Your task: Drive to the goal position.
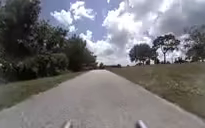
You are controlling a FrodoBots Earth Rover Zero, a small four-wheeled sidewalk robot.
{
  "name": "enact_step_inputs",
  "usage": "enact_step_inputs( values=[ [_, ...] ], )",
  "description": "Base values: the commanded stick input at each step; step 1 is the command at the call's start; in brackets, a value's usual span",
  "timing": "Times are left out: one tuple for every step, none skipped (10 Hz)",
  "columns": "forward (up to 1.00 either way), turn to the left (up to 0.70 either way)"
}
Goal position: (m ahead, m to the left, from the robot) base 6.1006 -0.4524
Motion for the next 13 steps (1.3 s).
enact_step_inputs(
  values=[
    [0.50, 0.00],
    [0.50, 0.12],
    [0.50, 0.25],
    [0.50, 0.25],
    [0.50, 0.18],
    [0.50, 0.12],
    [0.50, 0.05],
    [0.50, 0.00],
    [0.50, 0.00],
    [0.50, 0.00],
    [0.50, 0.00],
    [0.50, 0.00],
    [0.50, 0.00]
  ],
)
